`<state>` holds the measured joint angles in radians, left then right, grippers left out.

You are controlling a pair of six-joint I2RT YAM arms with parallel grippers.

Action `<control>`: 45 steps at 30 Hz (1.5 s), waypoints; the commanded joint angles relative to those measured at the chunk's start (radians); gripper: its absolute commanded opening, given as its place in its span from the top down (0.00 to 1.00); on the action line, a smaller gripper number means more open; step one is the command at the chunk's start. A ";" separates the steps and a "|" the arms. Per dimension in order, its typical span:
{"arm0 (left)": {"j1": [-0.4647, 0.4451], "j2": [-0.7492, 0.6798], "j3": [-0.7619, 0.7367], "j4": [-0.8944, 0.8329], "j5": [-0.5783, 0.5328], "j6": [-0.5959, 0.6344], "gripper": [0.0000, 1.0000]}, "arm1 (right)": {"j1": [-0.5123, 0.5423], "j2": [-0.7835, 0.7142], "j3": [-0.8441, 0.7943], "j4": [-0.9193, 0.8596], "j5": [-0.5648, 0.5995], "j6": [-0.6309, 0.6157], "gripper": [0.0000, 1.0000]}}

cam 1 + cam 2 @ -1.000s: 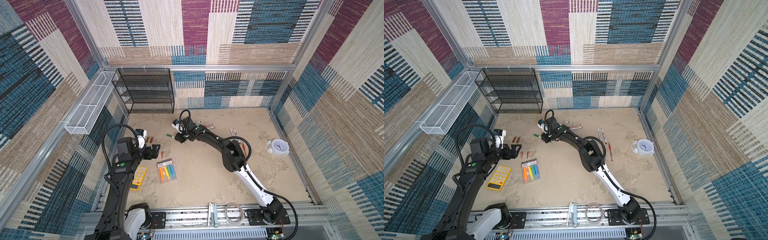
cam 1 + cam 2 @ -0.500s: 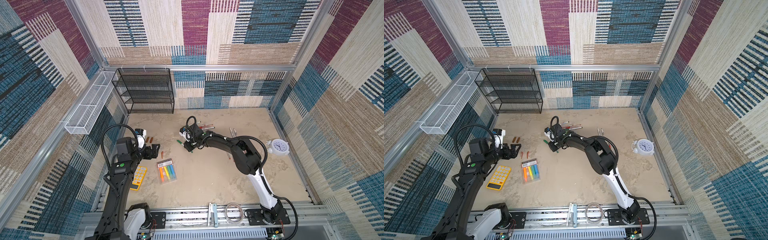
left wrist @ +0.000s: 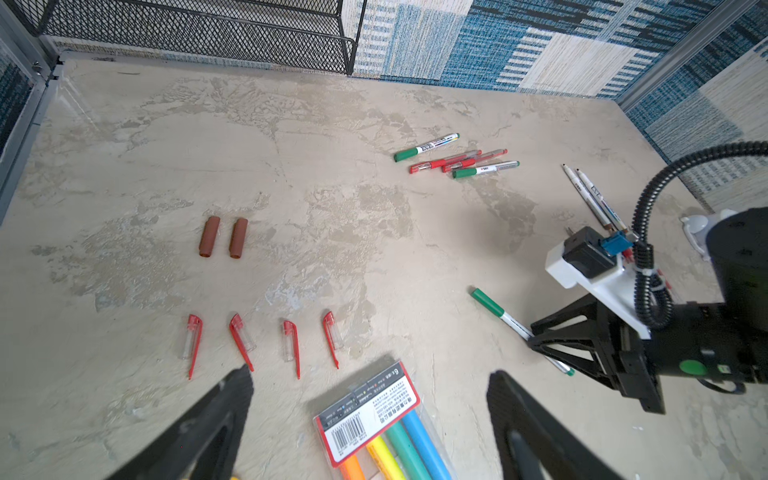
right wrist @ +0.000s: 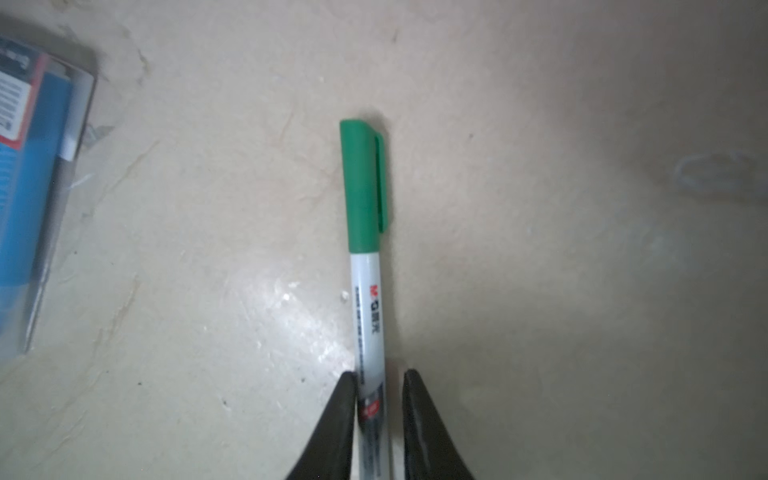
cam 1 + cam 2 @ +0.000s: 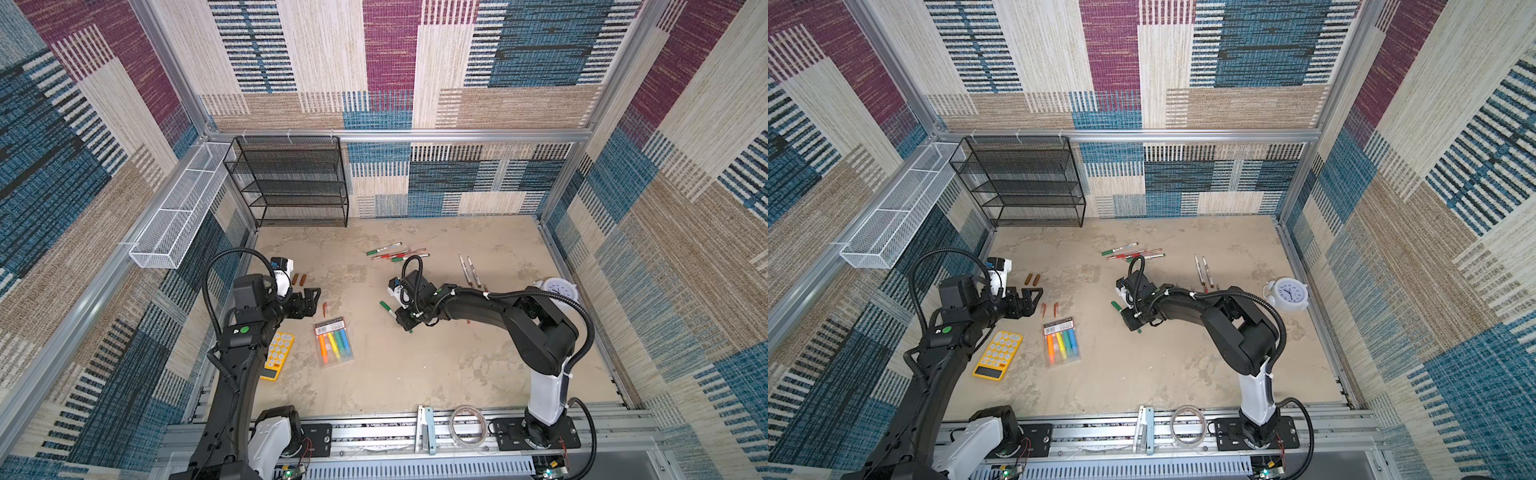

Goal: Open the pen caps
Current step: 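Lift the green marker with the right gripper toward the left gripper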

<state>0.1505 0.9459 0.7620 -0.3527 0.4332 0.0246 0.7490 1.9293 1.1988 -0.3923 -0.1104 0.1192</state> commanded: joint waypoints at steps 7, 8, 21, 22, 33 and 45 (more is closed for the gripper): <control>-0.003 -0.012 0.002 0.012 0.020 -0.002 0.08 | 0.024 0.063 0.077 -0.272 0.120 0.028 0.87; -0.002 -0.009 0.005 0.006 0.019 -0.002 0.08 | 0.026 0.069 0.095 -0.283 0.120 0.029 0.87; -0.011 -0.004 0.027 0.029 0.205 -0.080 0.10 | 0.033 -0.157 0.069 0.019 -0.013 0.134 0.90; -0.011 -0.001 0.027 0.033 0.245 -0.090 0.12 | 0.036 -0.178 0.058 0.053 -0.031 0.147 0.90; -0.023 0.027 -0.053 0.244 0.476 -0.449 0.14 | 0.122 -0.322 -0.069 0.406 -0.121 0.230 0.91; -0.071 0.067 -0.065 0.271 0.466 -0.475 0.24 | 0.224 -0.223 0.007 0.447 -0.131 0.255 0.92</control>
<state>0.0788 1.0046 0.6956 -0.1204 0.8856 -0.4229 0.9611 1.6901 1.1805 0.0166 -0.2344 0.3588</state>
